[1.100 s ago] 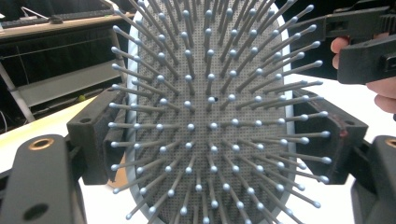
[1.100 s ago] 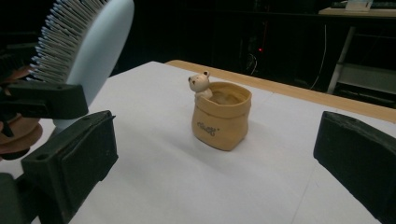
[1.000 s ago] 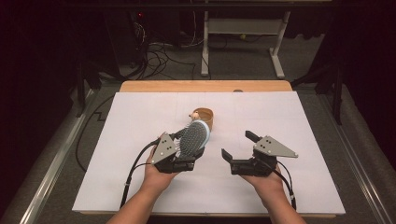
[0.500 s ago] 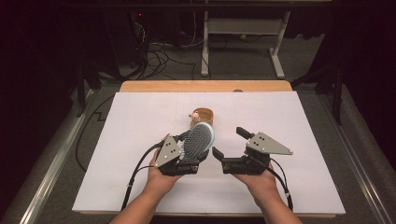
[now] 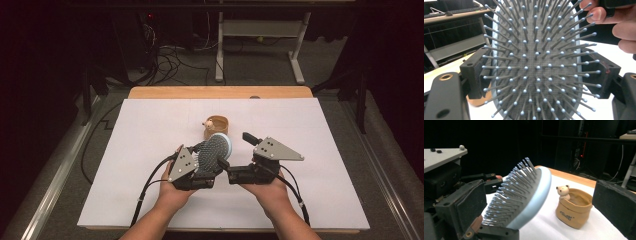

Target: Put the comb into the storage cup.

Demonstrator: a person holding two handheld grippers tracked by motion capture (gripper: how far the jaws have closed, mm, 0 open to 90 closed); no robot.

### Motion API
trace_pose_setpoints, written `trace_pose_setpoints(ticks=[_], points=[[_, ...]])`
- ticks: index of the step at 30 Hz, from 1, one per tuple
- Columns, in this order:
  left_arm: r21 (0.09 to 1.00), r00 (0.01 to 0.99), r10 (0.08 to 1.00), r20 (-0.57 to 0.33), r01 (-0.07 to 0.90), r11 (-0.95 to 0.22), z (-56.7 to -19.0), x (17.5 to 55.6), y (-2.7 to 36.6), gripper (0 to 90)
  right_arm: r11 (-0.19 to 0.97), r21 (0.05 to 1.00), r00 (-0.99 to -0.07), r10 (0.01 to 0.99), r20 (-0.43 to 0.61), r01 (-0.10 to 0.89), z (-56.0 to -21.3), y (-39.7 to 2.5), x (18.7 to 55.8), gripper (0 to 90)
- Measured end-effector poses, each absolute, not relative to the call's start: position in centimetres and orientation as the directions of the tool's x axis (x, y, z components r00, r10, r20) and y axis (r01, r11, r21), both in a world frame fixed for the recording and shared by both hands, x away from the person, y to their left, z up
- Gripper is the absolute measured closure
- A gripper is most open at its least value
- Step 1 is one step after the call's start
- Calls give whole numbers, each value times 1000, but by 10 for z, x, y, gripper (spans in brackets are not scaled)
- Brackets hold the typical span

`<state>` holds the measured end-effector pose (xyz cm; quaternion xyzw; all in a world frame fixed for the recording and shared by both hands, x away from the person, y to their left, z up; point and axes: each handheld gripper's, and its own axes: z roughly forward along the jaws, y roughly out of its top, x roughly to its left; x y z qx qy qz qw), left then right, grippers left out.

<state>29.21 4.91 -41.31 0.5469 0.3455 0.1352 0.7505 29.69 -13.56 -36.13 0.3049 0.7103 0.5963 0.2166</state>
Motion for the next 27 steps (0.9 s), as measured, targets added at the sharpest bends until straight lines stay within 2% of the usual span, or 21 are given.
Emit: trace_pose_setpoints(ticks=[14, 27], points=[[914, 716, 589, -374, 178, 364, -414, 293, 48, 208, 90, 974, -745, 660, 97, 207, -365, -125, 306, 46], [918, 723, 587, -365, 174, 357, -415, 292, 46, 209, 79, 971, -765, 632, 127, 226, -371, -118, 310, 157]])
